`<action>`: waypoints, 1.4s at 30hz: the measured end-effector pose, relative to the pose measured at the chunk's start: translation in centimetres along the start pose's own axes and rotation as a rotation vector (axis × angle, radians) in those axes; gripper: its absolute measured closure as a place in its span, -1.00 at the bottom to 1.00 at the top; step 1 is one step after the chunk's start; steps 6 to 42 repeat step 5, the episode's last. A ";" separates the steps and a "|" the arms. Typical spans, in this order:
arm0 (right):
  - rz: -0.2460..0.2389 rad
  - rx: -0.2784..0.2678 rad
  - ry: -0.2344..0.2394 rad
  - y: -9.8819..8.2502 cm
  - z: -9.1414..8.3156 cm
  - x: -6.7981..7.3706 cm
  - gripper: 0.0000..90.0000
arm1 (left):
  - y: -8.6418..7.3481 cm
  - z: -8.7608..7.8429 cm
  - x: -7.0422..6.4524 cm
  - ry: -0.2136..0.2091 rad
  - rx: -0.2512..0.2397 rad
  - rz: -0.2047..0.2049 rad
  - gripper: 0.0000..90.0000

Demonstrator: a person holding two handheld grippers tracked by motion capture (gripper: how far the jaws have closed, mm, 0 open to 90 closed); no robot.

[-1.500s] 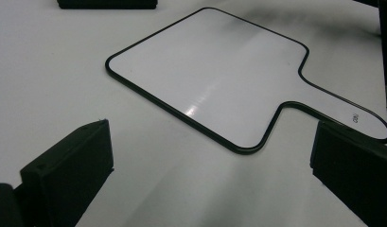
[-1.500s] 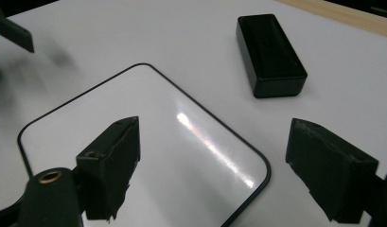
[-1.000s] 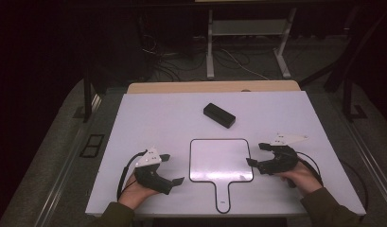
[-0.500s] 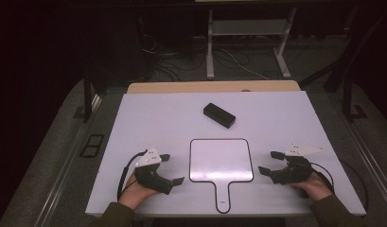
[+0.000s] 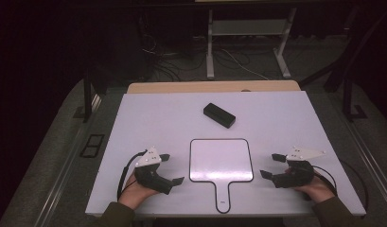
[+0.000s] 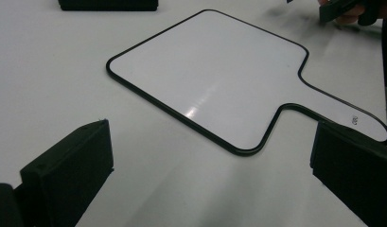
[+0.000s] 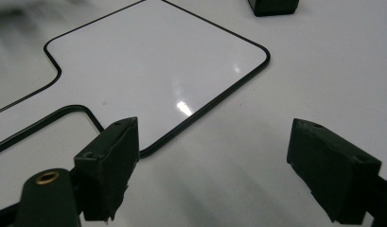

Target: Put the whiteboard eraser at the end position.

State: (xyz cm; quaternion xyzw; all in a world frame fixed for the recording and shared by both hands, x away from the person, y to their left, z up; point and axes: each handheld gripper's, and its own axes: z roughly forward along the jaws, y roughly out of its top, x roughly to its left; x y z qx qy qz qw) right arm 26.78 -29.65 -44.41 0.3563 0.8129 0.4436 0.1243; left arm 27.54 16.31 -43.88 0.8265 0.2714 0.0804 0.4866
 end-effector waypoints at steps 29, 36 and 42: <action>0.001 -0.005 0.004 0.0 -0.1 0.0 -0.64 | 0.0 0.0 -0.1 0.001 0.004 0.007 -1.00; 0.001 -0.005 0.004 0.0 -0.1 0.0 -0.64 | 0.0 0.0 -0.1 0.001 0.004 0.007 -1.00; 0.001 -0.005 0.004 0.0 -0.1 0.0 -0.64 | 0.0 0.0 -0.1 0.001 0.004 0.007 -1.00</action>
